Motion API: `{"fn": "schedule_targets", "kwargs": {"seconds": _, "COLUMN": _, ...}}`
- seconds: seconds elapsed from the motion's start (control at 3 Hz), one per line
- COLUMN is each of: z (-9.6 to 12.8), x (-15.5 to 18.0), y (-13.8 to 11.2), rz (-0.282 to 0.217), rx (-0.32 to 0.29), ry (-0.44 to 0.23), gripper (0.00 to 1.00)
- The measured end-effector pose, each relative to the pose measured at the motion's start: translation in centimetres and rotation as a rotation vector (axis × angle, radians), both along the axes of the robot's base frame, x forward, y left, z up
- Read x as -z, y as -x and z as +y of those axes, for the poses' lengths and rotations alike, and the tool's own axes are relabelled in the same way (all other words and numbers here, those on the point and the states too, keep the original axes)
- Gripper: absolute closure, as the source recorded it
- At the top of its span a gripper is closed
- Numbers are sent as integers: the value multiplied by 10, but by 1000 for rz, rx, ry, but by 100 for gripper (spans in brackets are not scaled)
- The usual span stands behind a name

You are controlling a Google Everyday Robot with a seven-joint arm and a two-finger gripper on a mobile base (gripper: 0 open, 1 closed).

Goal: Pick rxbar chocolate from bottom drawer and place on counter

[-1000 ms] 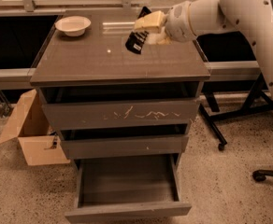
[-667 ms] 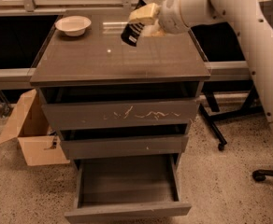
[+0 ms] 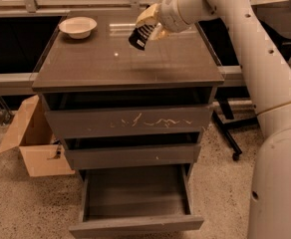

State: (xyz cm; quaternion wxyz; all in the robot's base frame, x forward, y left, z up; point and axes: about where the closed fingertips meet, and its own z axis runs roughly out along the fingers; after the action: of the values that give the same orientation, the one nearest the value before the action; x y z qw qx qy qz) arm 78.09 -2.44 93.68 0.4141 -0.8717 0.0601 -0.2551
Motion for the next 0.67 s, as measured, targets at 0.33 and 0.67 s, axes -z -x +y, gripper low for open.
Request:
{"fn": "schedule_targets", "kwargs": {"seconds": 0.33, "z": 4, "x": 9, "y": -11, "rz": 32, "rx": 15, "ry": 5, "gripper": 12}}
{"fn": "schedule_targets", "kwargs": {"seconds": 0.67, "z": 4, "x": 9, "y": -12, "rz": 31, "rx": 16, "ry": 4, "gripper": 0}}
